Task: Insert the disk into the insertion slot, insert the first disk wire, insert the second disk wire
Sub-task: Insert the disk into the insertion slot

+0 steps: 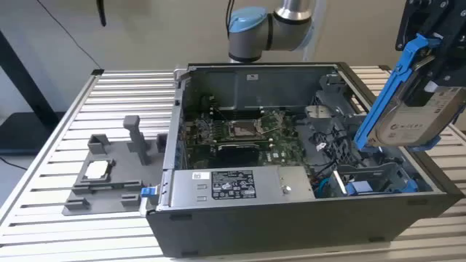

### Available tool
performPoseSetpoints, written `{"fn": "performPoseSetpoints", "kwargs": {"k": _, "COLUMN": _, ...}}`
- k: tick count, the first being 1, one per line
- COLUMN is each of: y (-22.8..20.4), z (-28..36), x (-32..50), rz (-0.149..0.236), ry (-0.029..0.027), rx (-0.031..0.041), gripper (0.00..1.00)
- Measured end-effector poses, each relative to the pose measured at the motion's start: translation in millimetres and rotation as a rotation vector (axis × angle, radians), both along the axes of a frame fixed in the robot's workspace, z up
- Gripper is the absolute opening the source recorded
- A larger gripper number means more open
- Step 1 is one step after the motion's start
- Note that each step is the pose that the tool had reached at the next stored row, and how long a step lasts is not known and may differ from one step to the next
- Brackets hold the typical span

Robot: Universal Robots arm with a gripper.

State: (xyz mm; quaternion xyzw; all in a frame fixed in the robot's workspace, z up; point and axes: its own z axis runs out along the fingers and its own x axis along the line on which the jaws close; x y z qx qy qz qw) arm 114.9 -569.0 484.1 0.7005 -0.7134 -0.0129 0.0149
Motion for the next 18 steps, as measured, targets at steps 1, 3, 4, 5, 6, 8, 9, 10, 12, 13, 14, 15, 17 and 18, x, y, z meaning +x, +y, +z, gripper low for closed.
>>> {"fn": "performPoseSetpoints", "kwargs": {"k": 1, "y": 0.0, "z": 0.0, "x": 0.0, "rz": 0.000, "ry": 0.0000, "rx": 0.0000, "gripper": 0.33}}
{"fn": "performPoseSetpoints", "kwargs": {"k": 3, "y": 0.0, "z": 0.0, "x": 0.0, "rz": 0.000, "ry": 0.0000, "rx": 0.0000, "gripper": 0.33}}
{"fn": "performPoseSetpoints", "kwargs": {"k": 4, "y": 0.0, "z": 0.0, "x": 0.0, "rz": 0.000, "ry": 0.0001, "rx": 0.0000, "gripper": 0.33}}
{"fn": "performPoseSetpoints", "kwargs": {"k": 5, "y": 0.0, "z": 0.0, "x": 0.0, "rz": 0.000, "ry": 0.0000, "rx": 0.0000, "gripper": 0.33}}
{"fn": "performPoseSetpoints", "kwargs": {"k": 6, "y": 0.0, "z": 0.0, "x": 0.0, "rz": 0.000, "ry": 0.0000, "rx": 0.0000, "gripper": 0.33}}
{"fn": "performPoseSetpoints", "kwargs": {"k": 8, "y": 0.0, "z": 0.0, "x": 0.0, "rz": 0.000, "ry": 0.0000, "rx": 0.0000, "gripper": 0.33}}
{"fn": "performPoseSetpoints", "kwargs": {"k": 9, "y": 0.0, "z": 0.0, "x": 0.0, "rz": 0.000, "ry": 0.0000, "rx": 0.0000, "gripper": 0.33}}
{"fn": "performPoseSetpoints", "kwargs": {"k": 10, "y": 0.0, "z": 0.0, "x": 0.0, "rz": 0.000, "ry": 0.0000, "rx": -0.0001, "gripper": 0.33}}
{"fn": "performPoseSetpoints", "kwargs": {"k": 12, "y": 0.0, "z": -0.7, "x": 0.0, "rz": 0.000, "ry": 0.0000, "rx": -0.0006, "gripper": 0.33}}
{"fn": "performPoseSetpoints", "kwargs": {"k": 13, "y": 0.0, "z": -1.4, "x": 0.0, "rz": 0.000, "ry": 0.0000, "rx": -0.0011, "gripper": 0.33}}
{"fn": "performPoseSetpoints", "kwargs": {"k": 14, "y": 0.0, "z": -2.4, "x": 0.0, "rz": 0.000, "ry": 0.0000, "rx": -0.0017, "gripper": 0.33}}
{"fn": "performPoseSetpoints", "kwargs": {"k": 15, "y": 0.0, "z": -3.5, "x": 0.0, "rz": 0.000, "ry": 0.0000, "rx": -0.0022, "gripper": 0.33}}
{"fn": "performPoseSetpoints", "kwargs": {"k": 17, "y": 0.0, "z": -5.6, "x": 0.0, "rz": 0.000, "ry": 0.0000, "rx": -0.0027, "gripper": 0.33}}
{"fn": "performPoseSetpoints", "kwargs": {"k": 18, "y": 0.0, "z": -6.5, "x": 0.0, "rz": 0.000, "ry": 0.0000, "rx": -0.0028, "gripper": 0.33}}
